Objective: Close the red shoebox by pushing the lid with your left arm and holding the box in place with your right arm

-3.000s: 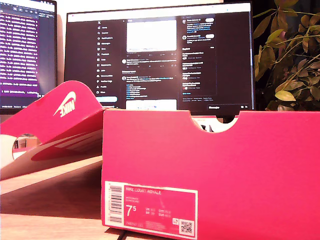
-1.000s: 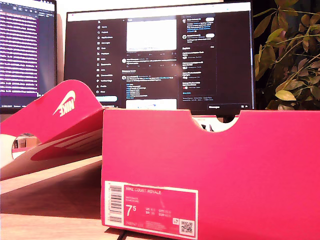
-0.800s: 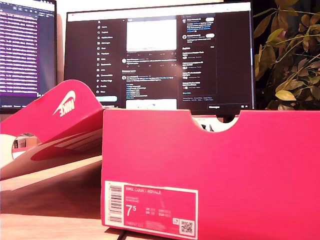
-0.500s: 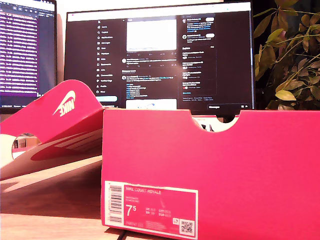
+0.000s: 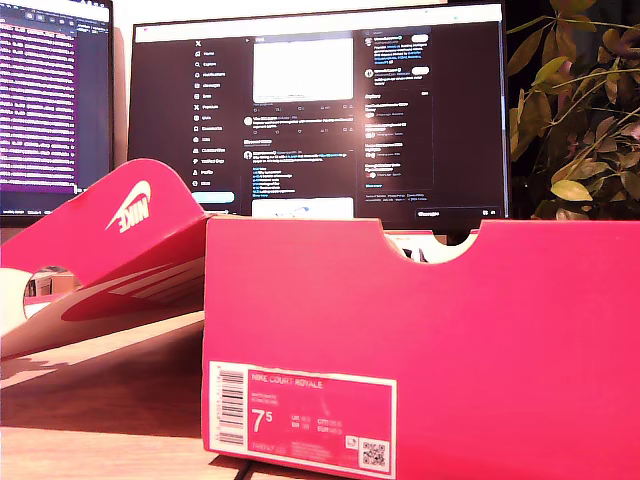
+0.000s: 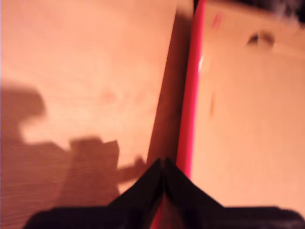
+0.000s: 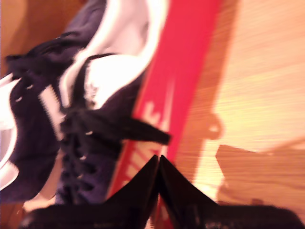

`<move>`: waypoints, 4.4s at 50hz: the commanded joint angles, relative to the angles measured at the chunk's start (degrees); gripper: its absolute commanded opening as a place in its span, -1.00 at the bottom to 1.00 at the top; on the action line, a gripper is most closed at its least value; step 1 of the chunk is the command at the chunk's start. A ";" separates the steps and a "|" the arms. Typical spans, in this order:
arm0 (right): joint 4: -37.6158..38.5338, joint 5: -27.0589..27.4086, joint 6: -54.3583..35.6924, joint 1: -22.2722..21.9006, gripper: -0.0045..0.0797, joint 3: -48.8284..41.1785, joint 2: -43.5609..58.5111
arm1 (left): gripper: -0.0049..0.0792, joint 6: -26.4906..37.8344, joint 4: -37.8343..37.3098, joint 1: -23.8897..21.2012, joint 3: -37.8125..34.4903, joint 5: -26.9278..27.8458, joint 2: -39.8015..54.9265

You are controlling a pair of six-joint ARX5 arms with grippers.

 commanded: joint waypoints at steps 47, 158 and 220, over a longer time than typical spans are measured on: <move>6.19 -6.49 0.11 4.39 -0.92 0.31 7.52 | -0.93 3.17 -5.03 -0.22 4.92 21.70 7.61; -9.97 5.16 -12.41 -5.62 -0.92 18.60 1.84 | -0.93 -9.73 -2.51 -29.66 13.38 23.50 -12.04; -28.17 -0.42 -14.88 0.87 -0.92 24.09 -0.24 | -0.93 -13.09 5.99 -37.94 13.38 19.21 -12.15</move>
